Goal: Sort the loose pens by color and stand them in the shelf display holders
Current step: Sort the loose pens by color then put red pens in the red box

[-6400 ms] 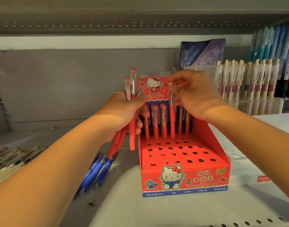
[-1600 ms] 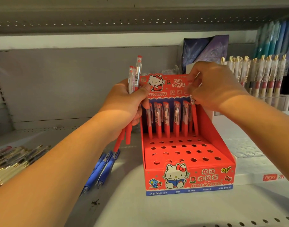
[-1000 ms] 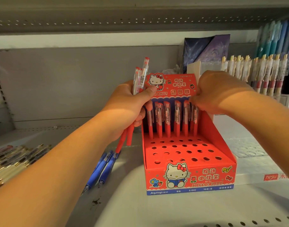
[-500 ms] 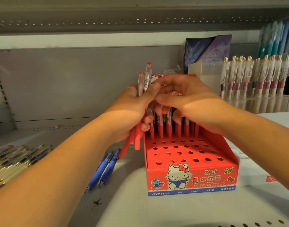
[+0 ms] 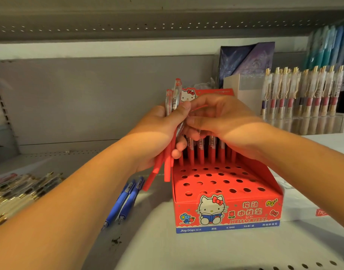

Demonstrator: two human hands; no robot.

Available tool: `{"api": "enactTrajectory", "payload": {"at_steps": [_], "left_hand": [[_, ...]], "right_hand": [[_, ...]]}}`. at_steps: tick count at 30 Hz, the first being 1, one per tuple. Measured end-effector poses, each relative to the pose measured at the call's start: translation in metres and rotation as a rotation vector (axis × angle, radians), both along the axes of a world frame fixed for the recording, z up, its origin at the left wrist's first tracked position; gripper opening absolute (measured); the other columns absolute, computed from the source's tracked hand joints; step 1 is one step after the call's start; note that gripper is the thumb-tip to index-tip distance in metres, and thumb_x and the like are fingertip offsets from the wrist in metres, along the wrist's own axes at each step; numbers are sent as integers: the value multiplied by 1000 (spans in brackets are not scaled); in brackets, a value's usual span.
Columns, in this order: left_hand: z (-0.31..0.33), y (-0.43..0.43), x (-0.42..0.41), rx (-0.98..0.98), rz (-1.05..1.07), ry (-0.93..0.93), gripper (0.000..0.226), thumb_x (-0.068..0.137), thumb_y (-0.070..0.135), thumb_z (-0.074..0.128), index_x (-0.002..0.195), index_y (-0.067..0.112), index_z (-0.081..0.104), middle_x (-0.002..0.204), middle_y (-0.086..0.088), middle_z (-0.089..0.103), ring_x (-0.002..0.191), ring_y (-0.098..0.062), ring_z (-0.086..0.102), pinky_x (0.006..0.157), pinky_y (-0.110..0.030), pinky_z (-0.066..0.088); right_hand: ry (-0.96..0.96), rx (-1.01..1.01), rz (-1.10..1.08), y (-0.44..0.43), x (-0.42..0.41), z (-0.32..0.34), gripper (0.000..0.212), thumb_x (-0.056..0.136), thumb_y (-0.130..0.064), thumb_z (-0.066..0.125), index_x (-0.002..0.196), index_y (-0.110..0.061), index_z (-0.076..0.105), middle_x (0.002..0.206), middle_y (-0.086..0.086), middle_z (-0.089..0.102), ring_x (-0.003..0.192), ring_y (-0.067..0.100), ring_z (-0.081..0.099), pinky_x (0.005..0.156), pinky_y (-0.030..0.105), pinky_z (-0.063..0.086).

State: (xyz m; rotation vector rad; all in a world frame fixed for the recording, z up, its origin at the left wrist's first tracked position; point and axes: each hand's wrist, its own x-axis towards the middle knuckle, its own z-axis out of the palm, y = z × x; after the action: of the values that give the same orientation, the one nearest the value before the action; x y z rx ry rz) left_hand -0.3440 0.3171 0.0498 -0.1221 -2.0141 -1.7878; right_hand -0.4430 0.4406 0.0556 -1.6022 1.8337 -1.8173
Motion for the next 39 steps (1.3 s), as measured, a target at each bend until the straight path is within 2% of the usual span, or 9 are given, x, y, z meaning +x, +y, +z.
{"api": "enactTrajectory", "payload": {"at_steps": [5, 8, 12, 16, 22, 29, 34, 37, 39], "left_hand": [[4, 0, 0, 26, 145, 43, 34, 102, 38, 47, 86, 10, 57, 61, -11, 65, 38, -16, 53, 34, -22, 43], [10, -4, 0, 131, 261, 91, 26, 101, 36, 50, 86, 16, 50, 58, -9, 66, 44, -19, 62, 43, -27, 55], [12, -10, -1, 37, 417, 113, 24, 101, 40, 50, 84, 23, 50, 59, -2, 62, 48, -19, 56, 47, -29, 53], [10, -11, 0, 22, 443, 151, 25, 98, 36, 56, 82, 20, 49, 54, 0, 53, 39, -16, 45, 39, -25, 45], [9, -9, 0, -20, 369, 71, 28, 94, 44, 61, 87, 19, 50, 51, 4, 42, 36, -10, 29, 35, -17, 26], [13, -8, 0, 126, 286, -24, 11, 93, 18, 47, 84, 13, 53, 53, -1, 45, 36, -13, 32, 37, -18, 26], [12, -6, -4, 107, 288, 56, 15, 99, 7, 42, 91, 11, 54, 57, -4, 53, 40, -13, 37, 38, -20, 30], [13, -6, -3, 23, 337, 109, 17, 101, 10, 42, 90, 14, 55, 63, -2, 63, 43, -15, 44, 42, -24, 36], [15, -8, -2, -32, 392, 143, 18, 101, 11, 44, 90, 18, 56, 66, 2, 66, 45, -15, 46, 44, -24, 37]], "right_hand": [[-108, -61, 55, -1, -1, 1, 18, 87, 7, 63, 93, -10, 63, 72, 6, 69, 65, 15, 65, 69, 24, 55], [-168, -154, 6, -2, -2, 7, 16, 88, 4, 63, 88, -13, 65, 79, 6, 73, 73, 17, 70, 77, 29, 59], [-267, -241, -49, -1, -2, 14, 14, 92, 4, 58, 97, -7, 64, 92, 18, 70, 72, 25, 70, 73, 38, 62], [-137, -197, -193, -2, -2, 11, 18, 92, 5, 60, 88, -12, 64, 82, 11, 66, 60, 17, 67, 59, 34, 62], [-30, -159, -272, -7, -4, 7, 22, 91, 2, 63, 84, -19, 63, 79, 5, 62, 61, 15, 67, 58, 33, 62], [92, -21, -283, -11, -13, -2, 23, 90, -1, 66, 86, -24, 67, 79, 2, 64, 68, 20, 70, 64, 35, 62], [199, 187, -183, -11, -14, -12, 43, 93, -1, 60, 128, -25, 62, 83, 2, 71, 72, 18, 71, 62, 31, 62], [257, 206, -130, -6, -10, -9, 46, 93, -6, 61, 114, -47, 61, 88, 4, 71, 77, 21, 70, 51, 28, 58], [285, 206, -127, -4, -9, -8, 45, 93, -8, 60, 108, -50, 62, 85, 1, 71, 72, 20, 69, 48, 25, 55]]}}
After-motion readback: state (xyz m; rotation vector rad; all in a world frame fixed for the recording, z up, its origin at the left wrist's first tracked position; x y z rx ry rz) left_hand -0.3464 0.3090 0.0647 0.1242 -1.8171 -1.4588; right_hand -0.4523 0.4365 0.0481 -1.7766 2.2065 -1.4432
